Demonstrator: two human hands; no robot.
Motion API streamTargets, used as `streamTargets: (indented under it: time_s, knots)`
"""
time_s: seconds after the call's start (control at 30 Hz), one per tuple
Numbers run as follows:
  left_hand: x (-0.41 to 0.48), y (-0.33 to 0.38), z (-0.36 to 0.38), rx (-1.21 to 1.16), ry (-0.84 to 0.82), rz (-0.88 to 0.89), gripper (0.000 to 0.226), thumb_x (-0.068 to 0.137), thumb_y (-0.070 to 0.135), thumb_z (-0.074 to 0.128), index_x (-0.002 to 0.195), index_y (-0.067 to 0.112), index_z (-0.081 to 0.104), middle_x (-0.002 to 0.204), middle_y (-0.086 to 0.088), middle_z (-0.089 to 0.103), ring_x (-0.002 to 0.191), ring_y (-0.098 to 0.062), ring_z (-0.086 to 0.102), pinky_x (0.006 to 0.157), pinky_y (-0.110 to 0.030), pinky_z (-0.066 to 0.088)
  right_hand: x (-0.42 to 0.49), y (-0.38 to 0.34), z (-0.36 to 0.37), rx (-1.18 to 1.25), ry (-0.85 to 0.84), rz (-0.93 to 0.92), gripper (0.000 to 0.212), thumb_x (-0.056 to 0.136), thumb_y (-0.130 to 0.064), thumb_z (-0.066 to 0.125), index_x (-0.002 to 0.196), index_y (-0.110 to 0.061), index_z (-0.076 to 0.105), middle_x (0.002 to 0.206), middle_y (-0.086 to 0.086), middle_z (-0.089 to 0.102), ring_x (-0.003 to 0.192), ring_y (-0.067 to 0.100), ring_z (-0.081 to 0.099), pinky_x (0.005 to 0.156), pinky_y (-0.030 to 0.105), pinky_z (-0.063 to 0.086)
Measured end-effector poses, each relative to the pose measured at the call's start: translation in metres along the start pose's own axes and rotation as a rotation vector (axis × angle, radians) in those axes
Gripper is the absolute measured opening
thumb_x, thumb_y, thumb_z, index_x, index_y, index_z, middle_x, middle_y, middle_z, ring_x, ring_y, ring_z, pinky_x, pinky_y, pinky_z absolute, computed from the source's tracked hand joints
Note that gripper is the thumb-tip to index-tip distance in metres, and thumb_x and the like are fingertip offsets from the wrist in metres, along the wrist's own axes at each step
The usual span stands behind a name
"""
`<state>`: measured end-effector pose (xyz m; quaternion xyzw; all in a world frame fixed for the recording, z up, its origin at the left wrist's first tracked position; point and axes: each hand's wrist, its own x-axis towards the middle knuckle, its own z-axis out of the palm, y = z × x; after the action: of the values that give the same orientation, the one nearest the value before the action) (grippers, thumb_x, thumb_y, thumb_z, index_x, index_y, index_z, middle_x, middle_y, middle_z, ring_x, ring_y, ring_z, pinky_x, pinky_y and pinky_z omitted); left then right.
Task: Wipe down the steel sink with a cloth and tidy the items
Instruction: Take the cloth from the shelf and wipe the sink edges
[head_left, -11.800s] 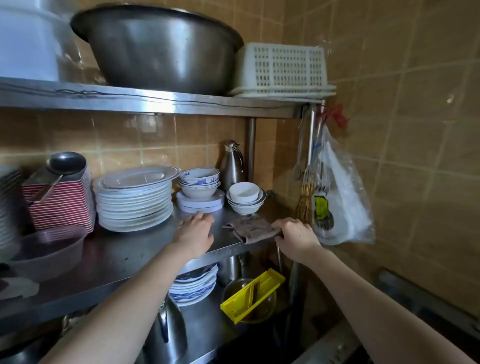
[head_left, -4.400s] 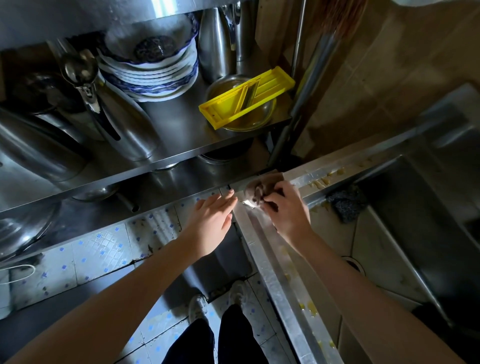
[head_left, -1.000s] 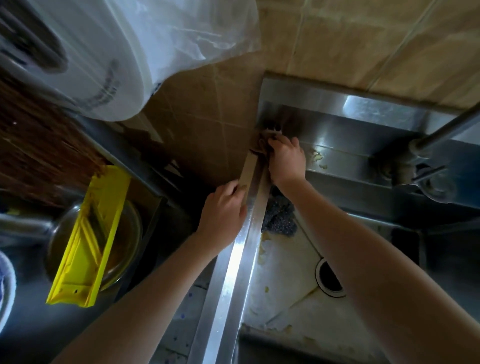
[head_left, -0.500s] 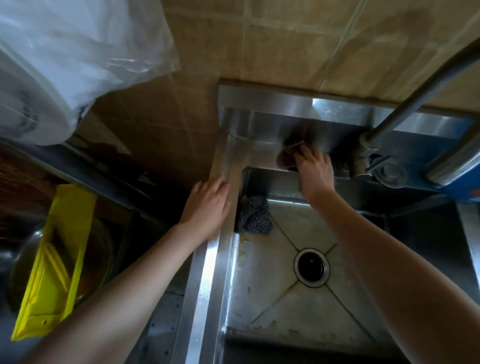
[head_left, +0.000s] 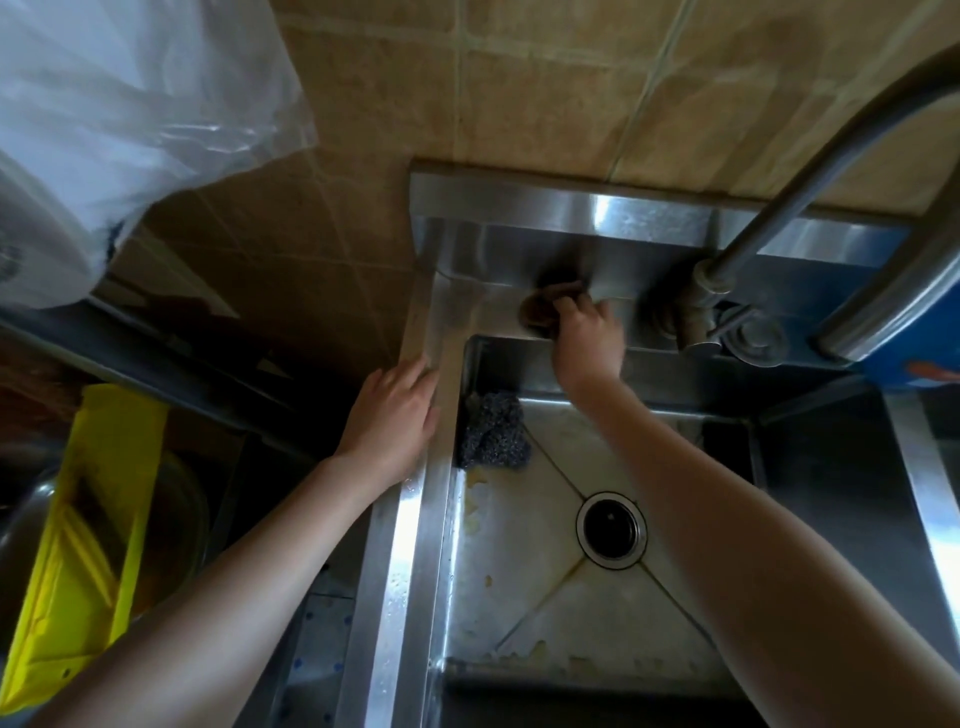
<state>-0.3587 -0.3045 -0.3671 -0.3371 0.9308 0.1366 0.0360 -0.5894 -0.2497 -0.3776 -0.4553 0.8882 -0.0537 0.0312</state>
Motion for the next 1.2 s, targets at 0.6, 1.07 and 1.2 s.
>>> streamTargets:
  time_s: [0.6, 1.07, 1.2]
  knots:
    - [0.001, 0.001, 0.003, -0.039, 0.021, -0.002, 0.040, 0.094, 0.021, 0.048, 0.132, 0.008, 0.048, 0.146, -0.012, 0.039, 0.133, -0.028, 0.038, 0.107, -0.041, 0.032, 0.001, 0.047, -0.005, -0.280, -0.021, 0.140, 0.034, 0.083, -0.005, 0.057, 0.116, -0.003, 0.054, 0.121, 0.022, 0.054, 0.109, 0.037, 0.047, 0.088, 0.041, 0.040]
    - [0.001, 0.002, 0.005, -0.064, 0.053, -0.002, 0.036, 0.090, 0.017, 0.053, 0.125, 0.006, 0.055, 0.140, -0.014, 0.046, 0.128, -0.031, 0.043, 0.105, -0.042, 0.035, 0.010, -0.033, 0.012, -0.168, -0.004, -0.070, 0.037, 0.084, -0.017, 0.060, 0.119, -0.010, 0.052, 0.118, 0.014, 0.060, 0.111, 0.031, 0.048, 0.087, 0.037, 0.039]
    - [0.001, 0.003, 0.003, -0.054, 0.047, -0.005, 0.038, 0.089, 0.015, 0.055, 0.125, 0.004, 0.054, 0.139, -0.014, 0.047, 0.125, -0.033, 0.046, 0.102, -0.044, 0.038, 0.008, 0.004, 0.003, -0.281, -0.070, -0.046, 0.053, 0.079, -0.025, 0.069, 0.126, -0.012, 0.048, 0.124, 0.012, 0.056, 0.116, 0.029, 0.046, 0.089, 0.038, 0.039]
